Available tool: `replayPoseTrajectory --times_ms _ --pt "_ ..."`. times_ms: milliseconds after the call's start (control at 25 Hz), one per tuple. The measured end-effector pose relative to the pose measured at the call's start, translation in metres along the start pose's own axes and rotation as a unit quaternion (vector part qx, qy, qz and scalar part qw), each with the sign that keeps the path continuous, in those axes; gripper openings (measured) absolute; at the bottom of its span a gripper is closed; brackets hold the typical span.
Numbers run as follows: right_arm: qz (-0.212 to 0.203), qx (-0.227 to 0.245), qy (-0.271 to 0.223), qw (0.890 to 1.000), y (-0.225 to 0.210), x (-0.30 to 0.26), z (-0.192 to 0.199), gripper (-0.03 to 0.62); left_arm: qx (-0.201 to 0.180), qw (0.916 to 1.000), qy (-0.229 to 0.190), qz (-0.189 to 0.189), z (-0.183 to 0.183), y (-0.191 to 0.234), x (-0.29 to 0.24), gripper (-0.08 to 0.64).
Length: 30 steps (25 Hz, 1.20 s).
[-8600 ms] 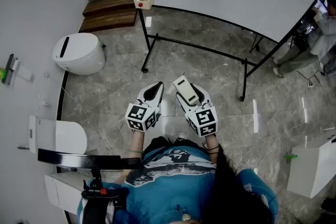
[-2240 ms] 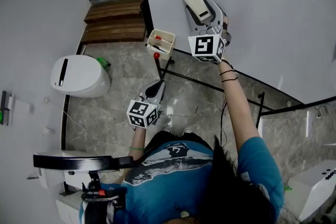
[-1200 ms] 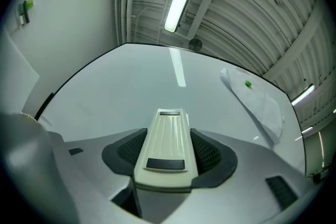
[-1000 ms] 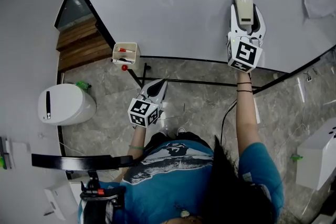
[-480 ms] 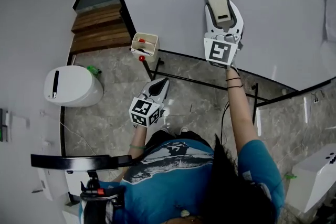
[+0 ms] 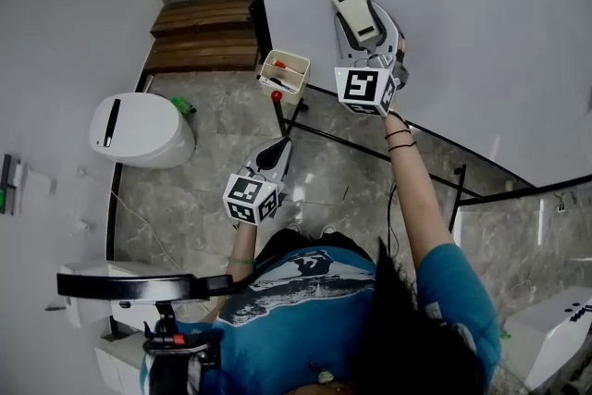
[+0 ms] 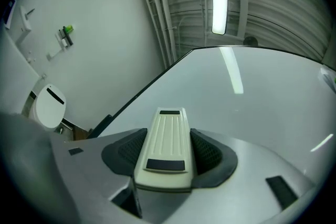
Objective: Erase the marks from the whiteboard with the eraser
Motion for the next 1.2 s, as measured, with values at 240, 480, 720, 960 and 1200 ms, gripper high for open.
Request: replayPoseTrajectory --times_ms 240,480,720,960,1200 --pt "0.02 -0.007 -0.005 1.0 -0.035 0.027 0.003 0.263 0.004 0.9995 0.007 0.032 0.018 -0.012 -0.028 0.0" --pt "0.125 -0.005 0.009 0.992 -0.126 0.092 -0.006 0.264 0.011 0.9955 0.016 0.093 0.019 -0.044 -0.047 0.0" --pt "0.217 0.023 0.064 0.974 -0.209 0.175 0.016 0.262 0.014 0.9892 0.027 0.143 0.025 -0.08 -0.068 0.0" --pt "0.253 0.008 0.088 0.964 -0.234 0.204 0.034 0.263 0.016 0.986 0.034 0.162 0.026 -0.094 -0.079 0.0" --pt "0.251 0.01 0.07 0.965 -0.215 0.19 0.037 0.263 0.014 0.9884 0.034 0.147 0.026 -0.087 -0.078 0.0"
Point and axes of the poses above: the fingertips, and each gripper's own axes: x backward along the fingers, y to its left, z out of its underside, the point moved 4 cm from there along x, backward along the fingers, and after that the axes turned 15 degrees about -y, right-handed, at the moved point
